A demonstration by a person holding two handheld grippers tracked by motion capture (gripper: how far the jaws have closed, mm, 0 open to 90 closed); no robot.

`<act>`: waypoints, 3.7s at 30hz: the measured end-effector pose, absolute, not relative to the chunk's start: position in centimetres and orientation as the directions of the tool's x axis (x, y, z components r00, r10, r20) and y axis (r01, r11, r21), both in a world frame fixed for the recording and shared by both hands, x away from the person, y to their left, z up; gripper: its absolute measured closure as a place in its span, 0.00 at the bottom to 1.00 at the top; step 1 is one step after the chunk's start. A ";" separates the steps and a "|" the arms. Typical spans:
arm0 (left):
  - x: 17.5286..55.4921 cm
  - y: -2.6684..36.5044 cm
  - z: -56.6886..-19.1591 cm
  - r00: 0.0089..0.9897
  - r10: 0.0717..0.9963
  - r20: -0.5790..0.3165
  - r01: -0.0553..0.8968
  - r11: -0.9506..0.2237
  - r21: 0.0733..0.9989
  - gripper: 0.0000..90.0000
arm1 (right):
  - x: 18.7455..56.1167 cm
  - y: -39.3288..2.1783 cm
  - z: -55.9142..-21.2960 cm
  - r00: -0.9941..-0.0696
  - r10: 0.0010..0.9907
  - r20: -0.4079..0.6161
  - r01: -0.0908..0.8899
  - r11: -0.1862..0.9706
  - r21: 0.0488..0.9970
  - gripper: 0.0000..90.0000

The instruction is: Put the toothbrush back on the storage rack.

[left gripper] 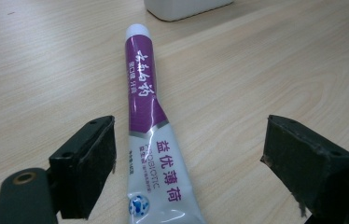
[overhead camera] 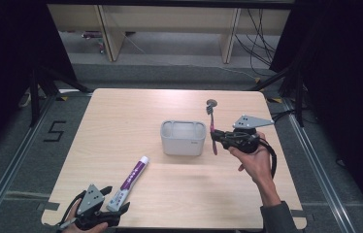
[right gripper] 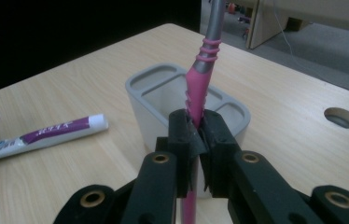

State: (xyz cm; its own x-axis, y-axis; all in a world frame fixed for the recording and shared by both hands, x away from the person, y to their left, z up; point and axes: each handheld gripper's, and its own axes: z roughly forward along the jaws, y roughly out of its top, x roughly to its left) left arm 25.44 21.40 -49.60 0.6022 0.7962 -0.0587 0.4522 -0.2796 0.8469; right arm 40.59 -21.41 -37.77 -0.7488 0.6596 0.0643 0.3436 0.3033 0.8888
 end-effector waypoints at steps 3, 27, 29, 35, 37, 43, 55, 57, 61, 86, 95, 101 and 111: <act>25.4 21.4 -49.6 0.602 0.796 -0.058 0.453 -0.280 0.847 0.18 | 40.9 -21.0 -37.5 -0.740 0.667 0.088 0.359 0.280 0.890 0.93; 25.4 21.4 -49.6 0.603 0.795 -0.060 0.452 -0.278 0.848 0.18 | 44.8 -18.6 -36.2 -0.720 0.680 0.137 0.340 0.173 0.924 0.93; 25.4 21.4 -49.6 0.603 0.796 -0.060 0.452 -0.279 0.847 0.18 | 45.2 -18.5 -36.3 -0.726 0.676 0.130 0.331 0.177 0.927 0.93; 25.4 21.4 -49.6 0.604 0.795 -0.060 0.452 -0.280 0.847 0.18 | 46.2 -18.1 -36.6 -0.719 0.682 0.133 0.325 0.161 0.932 0.93; 25.4 21.4 -49.6 0.604 0.795 -0.060 0.452 -0.280 0.847 0.18 | 46.6 -18.2 -36.8 -0.709 0.690 0.145 0.336 0.150 0.930 0.93; 25.4 21.4 -49.6 0.605 0.794 -0.059 0.452 -0.281 0.846 0.18 | 47.2 -18.1 -37.5 -0.688 0.712 0.139 0.340 0.147 0.929 0.93; 25.4 21.3 -49.7 0.611 0.789 -0.063 0.447 -0.278 0.850 0.18 | 48.1 -17.8 -39.7 -0.670 0.725 0.157 0.373 0.147 0.916 0.93; 25.4 21.3 -49.7 0.610 0.790 -0.065 0.450 -0.277 0.849 0.18 | 48.1 -17.7 -40.1 -0.669 0.722 0.179 0.389 0.133 0.912 0.93; 25.4 21.2 -49.7 0.610 0.790 -0.070 0.448 -0.271 0.852 0.18 | 48.2 -17.6 -40.5 -0.660 0.732 0.166 0.383 0.139 0.913 0.93; 25.4 21.3 -49.7 0.614 0.787 -0.063 0.450 -0.283 0.847 0.18 | 48.8 -17.2 -42.9 -0.649 0.744 0.162 0.407 0.158 0.900 0.92; 25.4 21.2 -49.7 0.618 0.784 -0.062 0.452 -0.289 0.844 0.18 | 48.9 -17.4 -43.3 -0.646 0.748 0.152 0.404 0.166 0.899 0.90; 25.4 21.2 -49.7 0.615 0.786 -0.064 0.453 -0.286 0.844 0.18 | 48.9 -17.5 -43.4 -0.637 0.757 0.147 0.410 0.171 0.896 0.90; 25.4 21.2 -49.7 0.615 0.786 -0.064 0.453 -0.286 0.844 0.18 | 48.9 -17.5 -43.4 -0.636 0.758 0.145 0.412 0.174 0.894 0.87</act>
